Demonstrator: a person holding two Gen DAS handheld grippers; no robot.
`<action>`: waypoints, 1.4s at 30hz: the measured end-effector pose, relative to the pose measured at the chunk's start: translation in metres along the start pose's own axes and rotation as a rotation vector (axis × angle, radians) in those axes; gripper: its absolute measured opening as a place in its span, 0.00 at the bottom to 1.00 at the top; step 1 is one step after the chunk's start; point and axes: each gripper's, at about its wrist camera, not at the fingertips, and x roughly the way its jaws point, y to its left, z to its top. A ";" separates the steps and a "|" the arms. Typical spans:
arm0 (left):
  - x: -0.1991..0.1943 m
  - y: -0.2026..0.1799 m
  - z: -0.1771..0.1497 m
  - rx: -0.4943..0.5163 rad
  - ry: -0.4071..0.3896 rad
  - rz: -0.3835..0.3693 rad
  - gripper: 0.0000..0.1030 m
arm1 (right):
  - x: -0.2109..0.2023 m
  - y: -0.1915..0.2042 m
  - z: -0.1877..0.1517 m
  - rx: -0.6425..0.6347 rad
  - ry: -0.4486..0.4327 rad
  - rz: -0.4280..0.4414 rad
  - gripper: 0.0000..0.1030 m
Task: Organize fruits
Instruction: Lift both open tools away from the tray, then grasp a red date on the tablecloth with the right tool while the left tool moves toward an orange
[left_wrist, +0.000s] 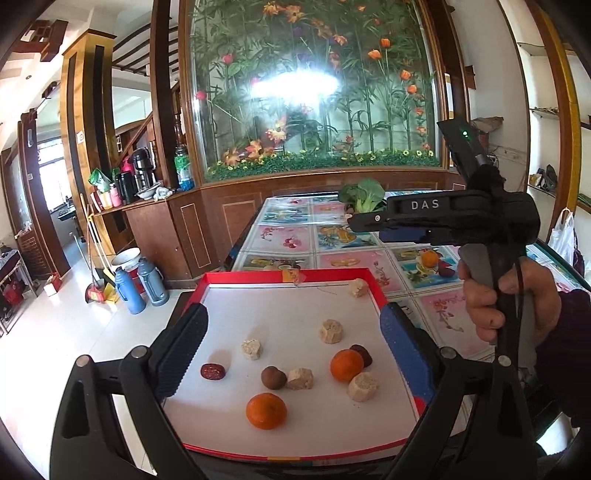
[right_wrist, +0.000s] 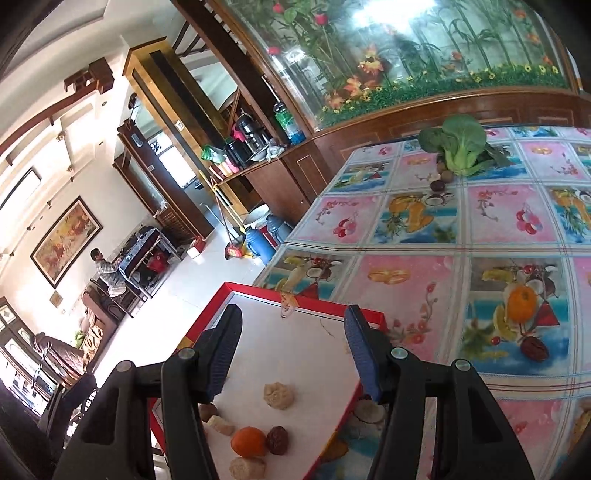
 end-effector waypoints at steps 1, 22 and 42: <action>-0.001 -0.003 0.001 0.006 -0.001 0.002 0.92 | -0.004 -0.005 -0.001 0.011 -0.001 -0.005 0.55; -0.097 -0.058 0.004 0.041 -0.143 -0.080 1.00 | -0.220 0.014 -0.029 -0.056 -0.249 -0.173 0.67; 0.003 -0.055 0.025 0.001 0.088 -0.108 1.00 | -0.037 -0.100 -0.016 -0.171 0.188 -0.391 0.47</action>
